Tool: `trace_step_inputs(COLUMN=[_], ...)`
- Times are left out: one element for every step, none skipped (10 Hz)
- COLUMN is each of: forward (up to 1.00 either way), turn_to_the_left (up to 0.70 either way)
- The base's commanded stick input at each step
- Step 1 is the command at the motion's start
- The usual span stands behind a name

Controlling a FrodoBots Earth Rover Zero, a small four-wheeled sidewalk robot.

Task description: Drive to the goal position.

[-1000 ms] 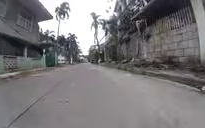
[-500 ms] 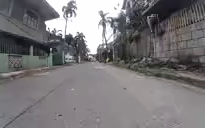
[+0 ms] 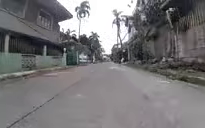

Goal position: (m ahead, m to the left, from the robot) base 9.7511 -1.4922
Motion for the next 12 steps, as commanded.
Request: trace_step_inputs(forward=[1.0, 1.0, 1.0, 1.0, 1.0, 1.0, 1.0, 1.0, 1.0, 1.0, 1.0, 1.0], turn_to_the_left=[0.19, 0.14, 0.09, 0.04, -0.02, -0.07, -0.12, -0.15, -0.15, -0.15, -0.15, -0.15])
